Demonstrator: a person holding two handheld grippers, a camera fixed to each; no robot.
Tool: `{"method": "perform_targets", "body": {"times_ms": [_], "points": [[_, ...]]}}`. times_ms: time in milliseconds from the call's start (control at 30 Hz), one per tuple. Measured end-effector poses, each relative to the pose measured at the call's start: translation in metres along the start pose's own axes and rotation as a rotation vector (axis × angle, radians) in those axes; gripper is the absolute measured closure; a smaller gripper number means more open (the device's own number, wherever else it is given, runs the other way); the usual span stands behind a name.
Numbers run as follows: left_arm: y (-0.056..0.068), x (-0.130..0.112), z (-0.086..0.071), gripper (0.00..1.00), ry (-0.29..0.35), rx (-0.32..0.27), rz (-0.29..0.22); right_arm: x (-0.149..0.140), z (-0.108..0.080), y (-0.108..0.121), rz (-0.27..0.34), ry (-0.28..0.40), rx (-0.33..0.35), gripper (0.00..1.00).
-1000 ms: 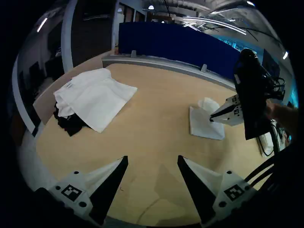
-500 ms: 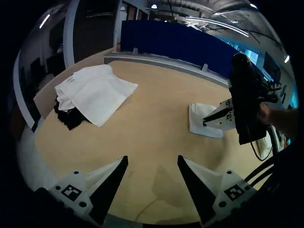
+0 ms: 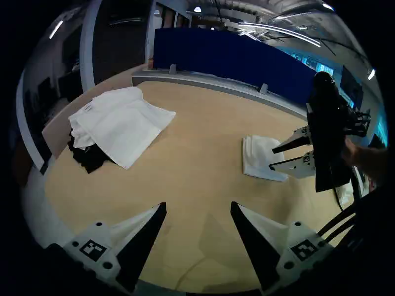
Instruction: Fold towel
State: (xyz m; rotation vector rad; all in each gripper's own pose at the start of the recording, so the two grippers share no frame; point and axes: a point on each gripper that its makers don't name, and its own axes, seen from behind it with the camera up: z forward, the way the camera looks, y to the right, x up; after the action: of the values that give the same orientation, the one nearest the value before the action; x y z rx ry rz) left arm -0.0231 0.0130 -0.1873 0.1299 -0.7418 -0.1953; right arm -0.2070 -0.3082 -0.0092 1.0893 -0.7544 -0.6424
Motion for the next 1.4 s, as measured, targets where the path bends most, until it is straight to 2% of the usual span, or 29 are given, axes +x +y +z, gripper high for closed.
{"method": "perform_targets", "body": {"times_ms": [200, 500, 767, 867, 1133, 1333, 1400], "points": [[0.001, -0.001, 0.001, 0.03, -0.001, -0.004, 0.002, -0.022, -0.013, 0.000, 0.056, -0.016, -0.018, 0.29], [0.003, 0.001, 0.000, 0.03, 0.000, -0.010, 0.012, -0.056, -0.031, -0.003, 0.095, -0.055, -0.045, 0.29], [0.007, 0.001, 0.002, 0.03, 0.000, -0.018, 0.018, -0.067, -0.032, 0.000, 0.123, -0.070, -0.057, 0.30], [0.008, 0.000, 0.001, 0.03, -0.001, -0.019, 0.021, -0.072, -0.029, 0.000, 0.137, -0.078, -0.059, 0.33], [0.007, -0.004, -0.001, 0.03, -0.007, -0.019, 0.015, -0.083, -0.020, -0.004, 0.194, -0.092, -0.047, 0.55], [0.005, -0.005, 0.000, 0.03, -0.010, -0.017, 0.012, -0.087, -0.018, -0.008, 0.221, -0.096, -0.045, 0.57], [0.005, -0.006, 0.001, 0.03, -0.011, -0.018, 0.013, -0.088, -0.017, -0.009, 0.226, -0.098, -0.046, 0.64]]}}
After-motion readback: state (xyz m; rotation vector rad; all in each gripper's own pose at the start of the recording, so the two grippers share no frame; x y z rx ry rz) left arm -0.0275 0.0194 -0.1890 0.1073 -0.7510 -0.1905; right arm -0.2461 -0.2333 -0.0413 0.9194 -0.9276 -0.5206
